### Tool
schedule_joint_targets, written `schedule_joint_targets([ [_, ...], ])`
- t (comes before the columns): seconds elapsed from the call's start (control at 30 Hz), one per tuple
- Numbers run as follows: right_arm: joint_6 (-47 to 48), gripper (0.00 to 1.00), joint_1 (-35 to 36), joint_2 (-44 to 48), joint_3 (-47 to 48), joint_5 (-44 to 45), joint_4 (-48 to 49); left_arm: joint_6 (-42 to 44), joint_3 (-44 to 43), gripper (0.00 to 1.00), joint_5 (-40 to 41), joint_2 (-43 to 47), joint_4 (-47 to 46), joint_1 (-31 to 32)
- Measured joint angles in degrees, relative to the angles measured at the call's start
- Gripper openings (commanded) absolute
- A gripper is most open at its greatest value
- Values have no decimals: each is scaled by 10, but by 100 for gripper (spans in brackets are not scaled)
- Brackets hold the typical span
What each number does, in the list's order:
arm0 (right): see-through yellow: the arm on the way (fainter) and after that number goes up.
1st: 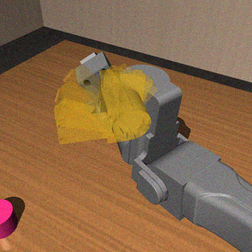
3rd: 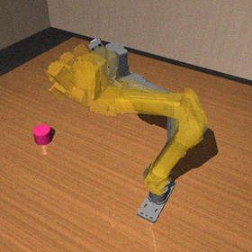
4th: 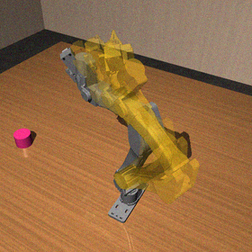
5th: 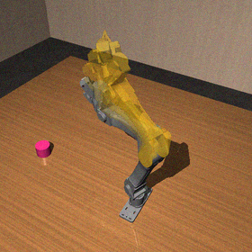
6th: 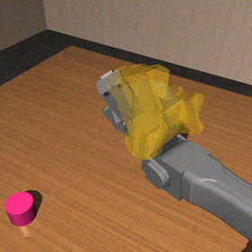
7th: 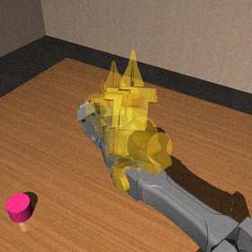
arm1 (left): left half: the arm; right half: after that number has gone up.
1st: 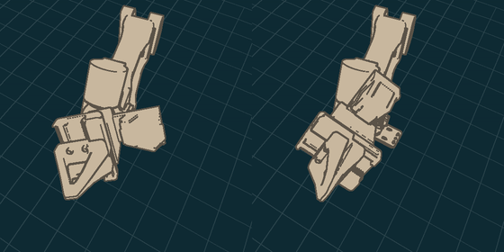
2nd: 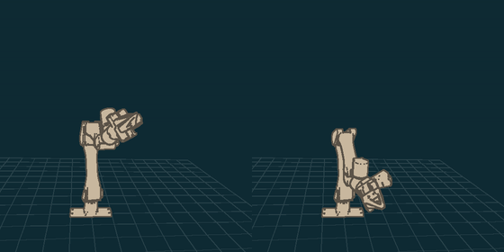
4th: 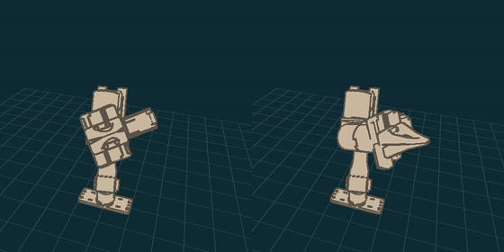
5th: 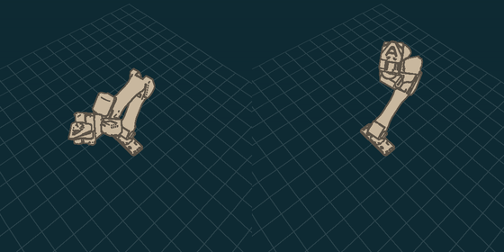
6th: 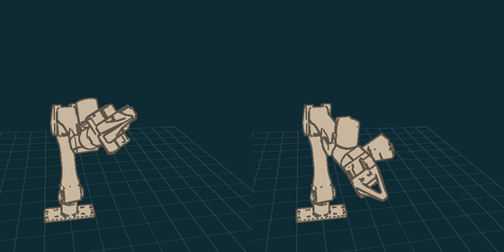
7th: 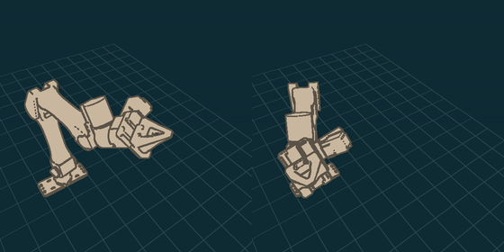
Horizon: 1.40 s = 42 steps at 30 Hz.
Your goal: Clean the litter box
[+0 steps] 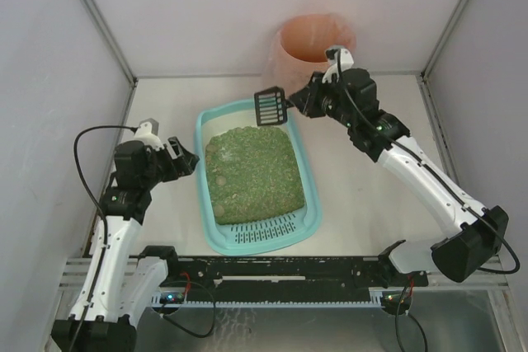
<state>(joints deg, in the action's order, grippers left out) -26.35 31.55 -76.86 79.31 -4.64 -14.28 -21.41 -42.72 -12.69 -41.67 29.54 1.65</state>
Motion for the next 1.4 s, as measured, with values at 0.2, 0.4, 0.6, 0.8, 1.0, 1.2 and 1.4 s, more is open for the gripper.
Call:
schedule_joint_targets([
  [0.2, -18, 0, 21, 5, -38, -2, -61, -6, 0, 76, 12, -15, -1, 38],
  [0.4, -22, 0, 27, 9, -62, 4, -97, -21, 0, 72, 50, -45, -11, 78],
  [0.6, -22, 0, 42, 9, -63, 8, -113, -30, 0, 64, 72, -97, -20, 91],
  [0.8, -20, 0, 57, 8, -63, 16, -132, -28, -10, 52, 99, -166, -20, 140],
  [1.0, -20, 0, 57, 4, -74, 35, -144, -6, -45, 44, 176, -223, 7, 187],
  [1.2, -20, 0, 57, 5, -88, 80, -172, 16, -74, 40, 232, -266, 11, 245],
  [1.4, -22, 0, 58, 36, -121, 113, -200, 41, -96, 38, 259, -298, 9, 300],
])
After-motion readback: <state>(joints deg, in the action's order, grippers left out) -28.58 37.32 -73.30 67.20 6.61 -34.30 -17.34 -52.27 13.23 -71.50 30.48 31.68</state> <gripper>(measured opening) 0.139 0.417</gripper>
